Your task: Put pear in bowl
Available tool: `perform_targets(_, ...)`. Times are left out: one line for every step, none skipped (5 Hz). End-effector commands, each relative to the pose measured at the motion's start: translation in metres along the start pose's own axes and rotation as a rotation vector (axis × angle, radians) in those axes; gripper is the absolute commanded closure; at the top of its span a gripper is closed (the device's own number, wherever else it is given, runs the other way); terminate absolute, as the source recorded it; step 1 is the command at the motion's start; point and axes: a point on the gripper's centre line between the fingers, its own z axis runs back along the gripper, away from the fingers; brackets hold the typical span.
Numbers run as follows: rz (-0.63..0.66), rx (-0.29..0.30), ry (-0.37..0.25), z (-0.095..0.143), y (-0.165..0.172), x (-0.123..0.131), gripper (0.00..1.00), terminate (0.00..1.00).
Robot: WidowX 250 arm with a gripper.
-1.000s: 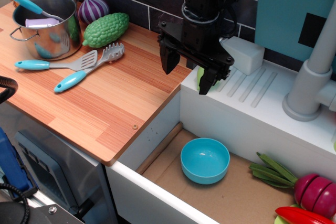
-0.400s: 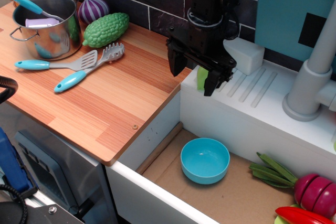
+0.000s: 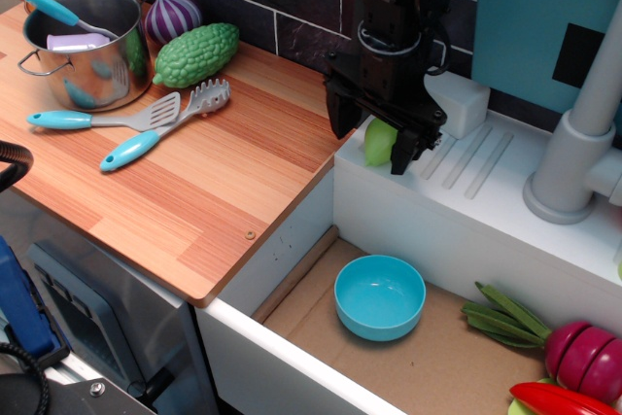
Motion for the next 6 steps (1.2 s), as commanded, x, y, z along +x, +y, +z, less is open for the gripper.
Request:
perform_targets(0.009,0.024,-0.036,0.009,0.004,0.012,1.0,0.0)
perform_targets(0.033,0.03,-0.02,0.016,0.001,0.006,1.0,0.0)
perform_targets(0.068,0.01,0.033,0.032,-0.011,-0.004,1.0,0.0)
perform_targets(0.119,0.008,0.064,0.038,-0.031,-0.019,1.0,0.0)
perform_targets(0.125,-0.004,0.078,0.034,-0.043,-0.032,1.0,0.0)
perform_targets(0.124,-0.01,0.069,0.031,-0.048,-0.038,1.0,0.0)
